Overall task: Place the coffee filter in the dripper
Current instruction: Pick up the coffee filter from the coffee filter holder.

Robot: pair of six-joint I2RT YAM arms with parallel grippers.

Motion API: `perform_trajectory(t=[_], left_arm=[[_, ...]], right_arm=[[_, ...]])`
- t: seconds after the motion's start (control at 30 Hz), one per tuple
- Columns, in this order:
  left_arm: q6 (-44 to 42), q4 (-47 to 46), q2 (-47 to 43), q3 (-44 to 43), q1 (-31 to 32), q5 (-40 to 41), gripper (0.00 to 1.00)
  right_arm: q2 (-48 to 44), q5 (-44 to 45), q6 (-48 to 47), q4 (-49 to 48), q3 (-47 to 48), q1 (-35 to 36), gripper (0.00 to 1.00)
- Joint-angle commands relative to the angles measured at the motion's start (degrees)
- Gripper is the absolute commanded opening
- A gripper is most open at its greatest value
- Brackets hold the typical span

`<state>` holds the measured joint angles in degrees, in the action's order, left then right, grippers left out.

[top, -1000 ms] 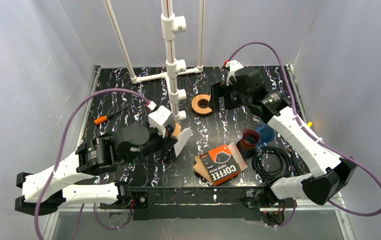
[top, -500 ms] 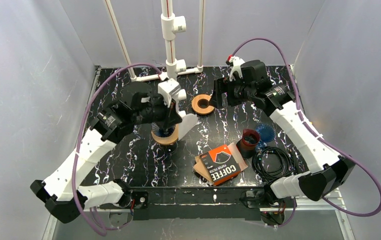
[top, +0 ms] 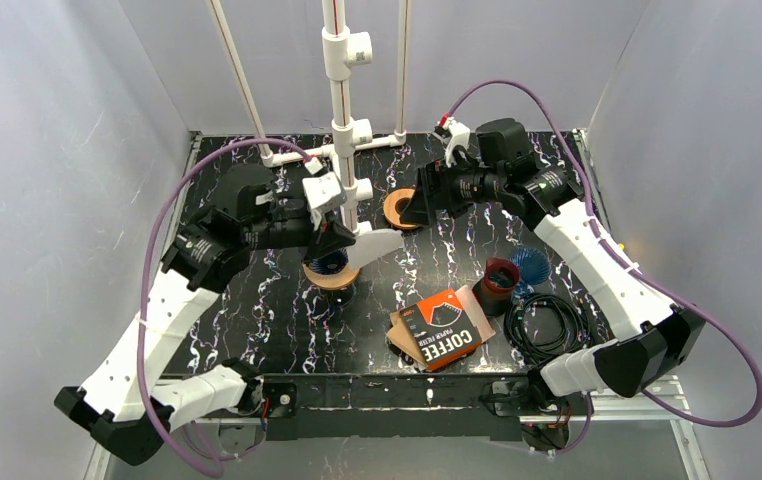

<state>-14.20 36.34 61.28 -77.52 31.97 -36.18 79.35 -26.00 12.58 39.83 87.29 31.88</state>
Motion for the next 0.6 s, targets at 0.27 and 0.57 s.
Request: perform_trajectory(t=[0.27, 0.57], left_arm=[[-22.14, -0.13, -6.63, 3.91, -0.31, -3.25, 0.0], [-25.97, -0.39, -5.8, 3.65, -0.32, -4.53, 0.0]], right_arm=[[-1.75, -14.0, 1.68, -6.47, -1.15, -0.04, 0.98], [-2.36, -21.79, 2.15, -8.66, -4.41, 0.09, 0.98]])
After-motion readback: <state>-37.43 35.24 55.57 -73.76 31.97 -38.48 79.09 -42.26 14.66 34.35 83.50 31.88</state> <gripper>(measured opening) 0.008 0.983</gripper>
